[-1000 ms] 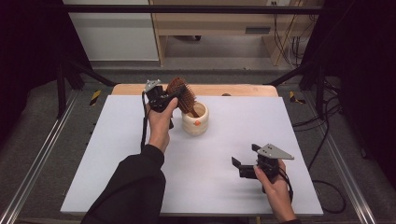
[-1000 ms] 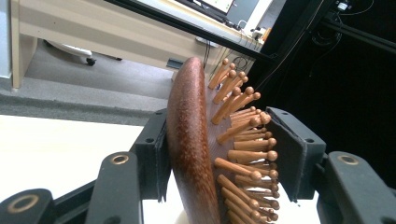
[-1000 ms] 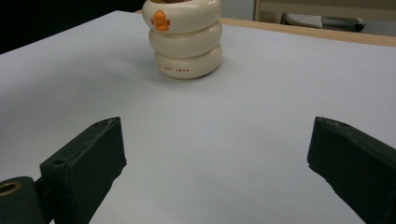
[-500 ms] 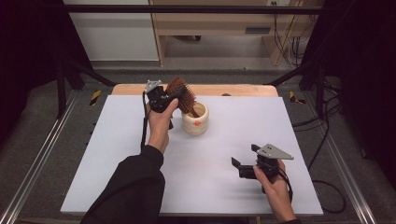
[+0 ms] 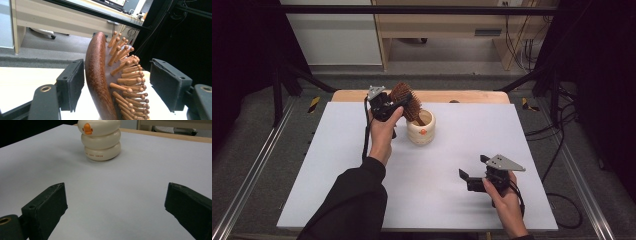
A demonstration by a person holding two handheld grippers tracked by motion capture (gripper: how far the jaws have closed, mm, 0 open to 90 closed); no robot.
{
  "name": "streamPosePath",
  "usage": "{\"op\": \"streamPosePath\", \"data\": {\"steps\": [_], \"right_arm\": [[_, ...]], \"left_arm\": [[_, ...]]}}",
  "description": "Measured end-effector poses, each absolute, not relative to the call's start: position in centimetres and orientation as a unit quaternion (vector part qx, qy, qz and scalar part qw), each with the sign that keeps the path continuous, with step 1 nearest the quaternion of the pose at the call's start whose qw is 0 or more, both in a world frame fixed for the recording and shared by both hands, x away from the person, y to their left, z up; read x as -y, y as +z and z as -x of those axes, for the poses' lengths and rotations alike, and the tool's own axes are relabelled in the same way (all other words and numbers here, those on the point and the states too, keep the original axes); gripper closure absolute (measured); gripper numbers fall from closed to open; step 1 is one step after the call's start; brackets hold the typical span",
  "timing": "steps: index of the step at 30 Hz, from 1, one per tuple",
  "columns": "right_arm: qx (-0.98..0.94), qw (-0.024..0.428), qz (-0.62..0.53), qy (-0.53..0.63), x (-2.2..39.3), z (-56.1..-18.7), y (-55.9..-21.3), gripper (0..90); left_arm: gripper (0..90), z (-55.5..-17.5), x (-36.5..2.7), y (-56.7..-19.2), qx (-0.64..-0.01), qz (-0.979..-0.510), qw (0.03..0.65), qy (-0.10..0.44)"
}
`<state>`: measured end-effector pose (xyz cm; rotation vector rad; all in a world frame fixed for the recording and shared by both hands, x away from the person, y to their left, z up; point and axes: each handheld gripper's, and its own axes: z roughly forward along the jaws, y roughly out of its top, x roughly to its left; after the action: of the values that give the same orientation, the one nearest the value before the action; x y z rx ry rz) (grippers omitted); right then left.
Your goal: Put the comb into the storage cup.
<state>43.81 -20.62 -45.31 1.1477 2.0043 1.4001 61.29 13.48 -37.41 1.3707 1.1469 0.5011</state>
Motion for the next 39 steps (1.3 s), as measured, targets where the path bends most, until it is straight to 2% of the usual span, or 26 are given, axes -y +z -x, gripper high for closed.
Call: {"op": "streamPosePath", "data": {"steps": [8, 19, 39], "right_arm": [[-0.726, 0.218, -0.415, 0.504, 20.5, -43.8, -45.4, 4.3], [-0.727, 0.215, -0.414, 0.504, 20.1, -43.9, -45.5, 4.3], [-0.731, 0.214, -0.412, 0.5, 19.7, -44.1, -45.8, 4.5]], "left_arm": [[22.4, -61.1, -13.4, -37.6, -0.492, -0.594, 0.598, 0.217], [7.1, -60.5, -13.7, -37.3, -0.491, -0.593, 0.6, 0.218], [5.8, -59.8, -14.0, -37.1, -0.472, -0.593, 0.609, 0.234]]}}
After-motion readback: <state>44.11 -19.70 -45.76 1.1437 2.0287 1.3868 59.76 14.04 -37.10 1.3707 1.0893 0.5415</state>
